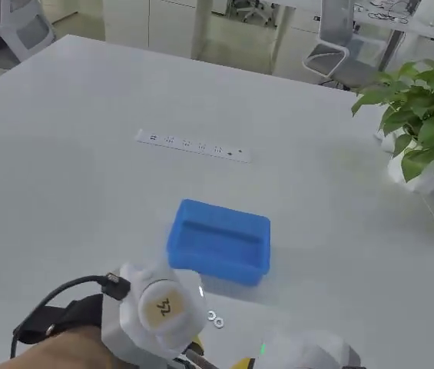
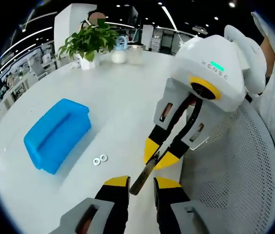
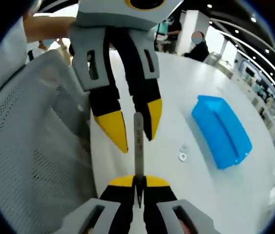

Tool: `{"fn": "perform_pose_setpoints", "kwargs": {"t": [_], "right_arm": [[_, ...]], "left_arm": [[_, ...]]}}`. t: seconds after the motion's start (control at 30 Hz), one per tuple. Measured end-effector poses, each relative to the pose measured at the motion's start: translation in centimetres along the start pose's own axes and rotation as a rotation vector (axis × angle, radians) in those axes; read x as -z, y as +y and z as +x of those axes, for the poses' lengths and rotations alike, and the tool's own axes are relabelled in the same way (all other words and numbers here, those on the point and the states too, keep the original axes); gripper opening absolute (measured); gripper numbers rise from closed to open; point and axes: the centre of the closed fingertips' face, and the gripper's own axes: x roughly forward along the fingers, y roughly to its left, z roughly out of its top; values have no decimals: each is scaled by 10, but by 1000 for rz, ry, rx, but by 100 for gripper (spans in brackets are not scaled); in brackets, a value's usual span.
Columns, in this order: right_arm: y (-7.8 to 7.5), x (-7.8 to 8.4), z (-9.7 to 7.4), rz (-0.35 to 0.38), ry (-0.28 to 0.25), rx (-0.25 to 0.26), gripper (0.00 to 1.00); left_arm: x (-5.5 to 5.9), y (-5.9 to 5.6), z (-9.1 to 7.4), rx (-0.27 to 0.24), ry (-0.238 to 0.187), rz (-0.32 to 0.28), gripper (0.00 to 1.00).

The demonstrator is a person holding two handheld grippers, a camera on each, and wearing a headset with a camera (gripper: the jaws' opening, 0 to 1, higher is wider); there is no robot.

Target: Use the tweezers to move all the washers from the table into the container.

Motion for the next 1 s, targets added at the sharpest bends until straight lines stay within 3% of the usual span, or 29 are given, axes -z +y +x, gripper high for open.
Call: {"fn": "perform_pose_setpoints", "kwargs": {"t": [0.1, 0.2, 0.3, 0.47, 0.73, 0.87, 0.93, 1.0], "right_arm": [[3, 0, 0, 3, -4, 0, 2], [4, 0, -1, -8, -6, 8, 2], [3, -2, -2, -12, -9, 20, 2], [2, -5, -3, -19, -16, 37, 2], [5, -5, -7, -50, -5, 60, 3], [8, -6, -6, -90, 3, 71, 2], [7, -5, -5, -91, 5, 73, 3], [6, -5, -5, -82, 4, 78, 3]], "left_arm": [[5, 5, -7, 7, -28, -89, 22], [10, 9, -12, 9, -25, -135, 22], [5, -2, -16, 84, -46, -224, 18], [3, -8, -16, 110, -34, -228, 7], [1, -9, -14, 125, -32, -253, 6], [2, -9, -13, 134, -18, -263, 3], [3, -11, -12, 143, 5, -294, 3], [2, -13, -13, 150, 6, -282, 2]]}}
